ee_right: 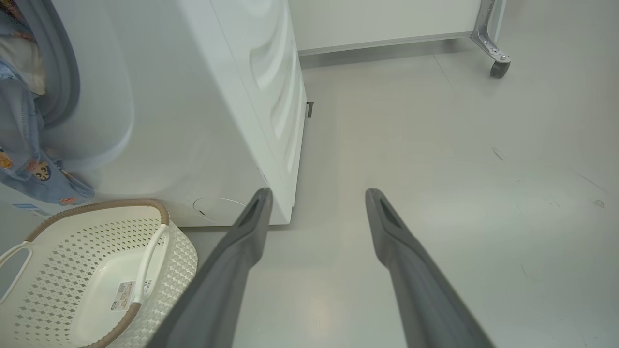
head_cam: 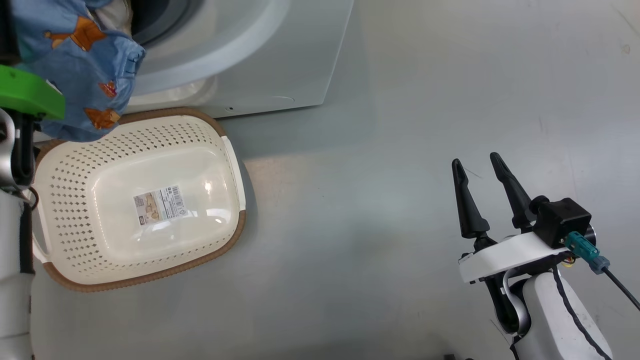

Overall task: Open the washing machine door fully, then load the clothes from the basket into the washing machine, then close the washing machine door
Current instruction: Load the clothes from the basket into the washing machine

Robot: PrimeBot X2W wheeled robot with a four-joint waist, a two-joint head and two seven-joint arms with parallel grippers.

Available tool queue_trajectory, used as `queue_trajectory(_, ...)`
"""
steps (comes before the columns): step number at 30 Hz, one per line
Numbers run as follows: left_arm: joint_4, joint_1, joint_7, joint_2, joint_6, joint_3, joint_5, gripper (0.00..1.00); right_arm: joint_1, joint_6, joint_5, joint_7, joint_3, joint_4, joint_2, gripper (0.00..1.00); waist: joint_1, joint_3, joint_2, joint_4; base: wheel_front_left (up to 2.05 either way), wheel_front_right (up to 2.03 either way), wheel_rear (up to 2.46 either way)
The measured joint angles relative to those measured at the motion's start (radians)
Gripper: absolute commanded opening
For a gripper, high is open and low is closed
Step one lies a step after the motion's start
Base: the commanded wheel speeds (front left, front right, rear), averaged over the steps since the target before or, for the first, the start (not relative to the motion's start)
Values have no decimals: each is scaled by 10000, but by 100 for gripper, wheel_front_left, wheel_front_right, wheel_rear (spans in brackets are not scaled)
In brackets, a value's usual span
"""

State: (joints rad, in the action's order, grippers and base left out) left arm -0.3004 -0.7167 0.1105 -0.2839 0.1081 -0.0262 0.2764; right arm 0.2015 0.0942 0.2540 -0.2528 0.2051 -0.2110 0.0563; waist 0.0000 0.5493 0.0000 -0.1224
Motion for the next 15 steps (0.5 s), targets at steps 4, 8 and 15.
queue_trajectory(4,-276,-693,-320,-142,29,-10,117,0,200,-2,17,0,109,61,-6,100,0,428,0,-74,0,0,0)
queue_trajectory(8,-571,-1325,-598,-257,59,-33,113,0,353,-13,94,0,209,84,-12,100,1,832,0,-147,0,0,0)
queue_trajectory(15,-1283,-2498,-1459,-476,65,-15,261,0,412,-102,282,0,372,98,-15,100,1,1458,0,-270,0,0,0)
